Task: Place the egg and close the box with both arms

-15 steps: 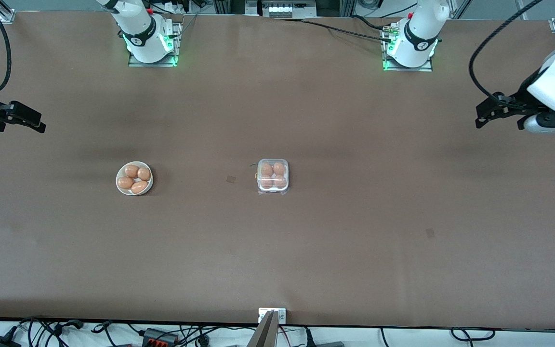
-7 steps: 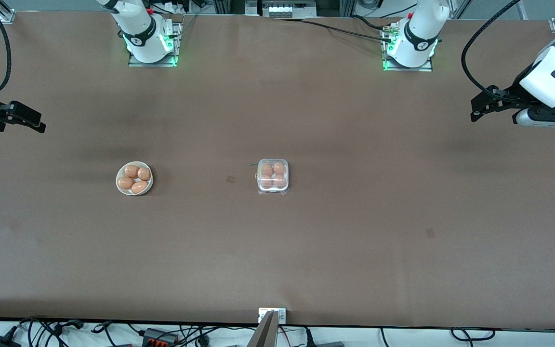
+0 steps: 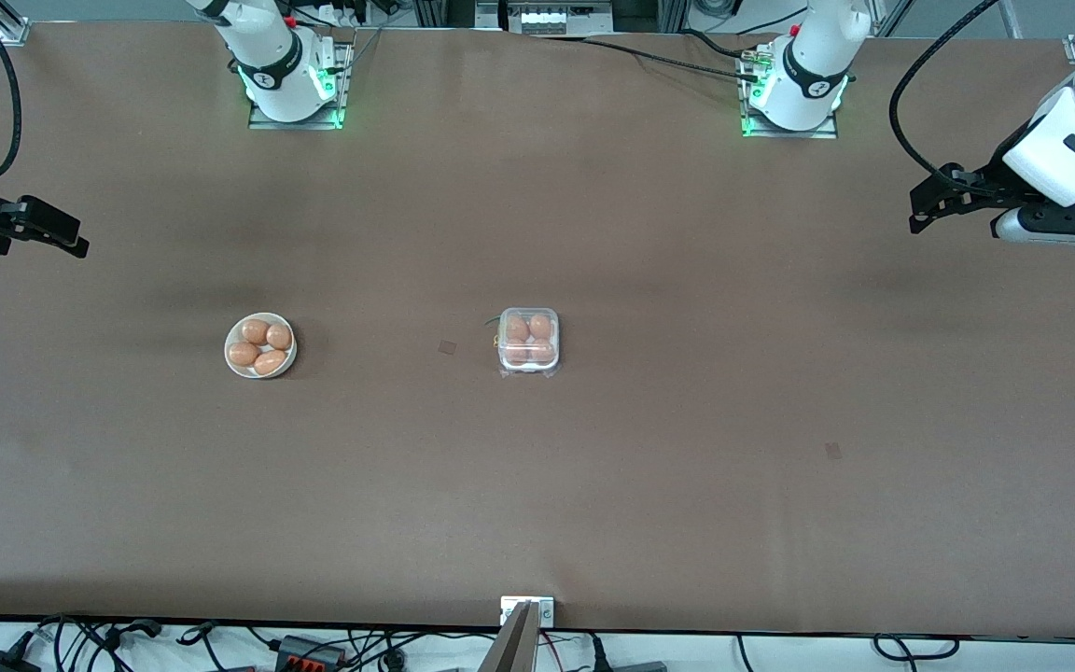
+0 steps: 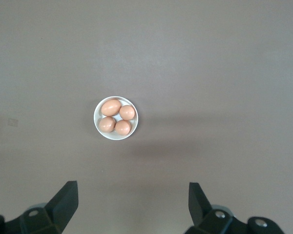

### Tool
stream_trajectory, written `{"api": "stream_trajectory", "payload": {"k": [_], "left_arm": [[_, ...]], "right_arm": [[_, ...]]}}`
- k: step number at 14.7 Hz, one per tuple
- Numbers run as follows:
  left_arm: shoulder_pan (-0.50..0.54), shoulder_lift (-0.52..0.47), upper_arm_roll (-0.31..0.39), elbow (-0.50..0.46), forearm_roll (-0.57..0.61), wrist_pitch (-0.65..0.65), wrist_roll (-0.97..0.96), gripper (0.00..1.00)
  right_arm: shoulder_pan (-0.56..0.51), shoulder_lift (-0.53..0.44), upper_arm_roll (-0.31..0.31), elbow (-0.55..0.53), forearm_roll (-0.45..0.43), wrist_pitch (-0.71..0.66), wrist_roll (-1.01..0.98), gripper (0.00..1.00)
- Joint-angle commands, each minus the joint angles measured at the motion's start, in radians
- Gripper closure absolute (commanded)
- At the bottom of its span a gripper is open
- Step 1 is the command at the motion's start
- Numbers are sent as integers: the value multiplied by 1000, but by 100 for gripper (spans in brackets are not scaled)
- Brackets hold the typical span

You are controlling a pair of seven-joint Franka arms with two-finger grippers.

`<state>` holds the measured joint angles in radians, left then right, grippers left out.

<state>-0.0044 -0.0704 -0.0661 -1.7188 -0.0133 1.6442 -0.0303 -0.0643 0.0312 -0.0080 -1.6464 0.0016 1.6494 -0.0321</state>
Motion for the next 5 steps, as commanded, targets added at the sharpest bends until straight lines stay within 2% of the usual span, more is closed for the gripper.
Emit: {"api": "stream_trajectory", "payload": {"k": [1, 5], "left_arm": [[-9, 21, 5, 42, 19, -23, 6, 0], [-11, 21, 2, 42, 21, -23, 7, 0]], "right_arm": [[-2, -27, 5, -21, -8, -17, 14, 0], [-2, -25, 5, -20, -8, -22, 15, 0]]}}
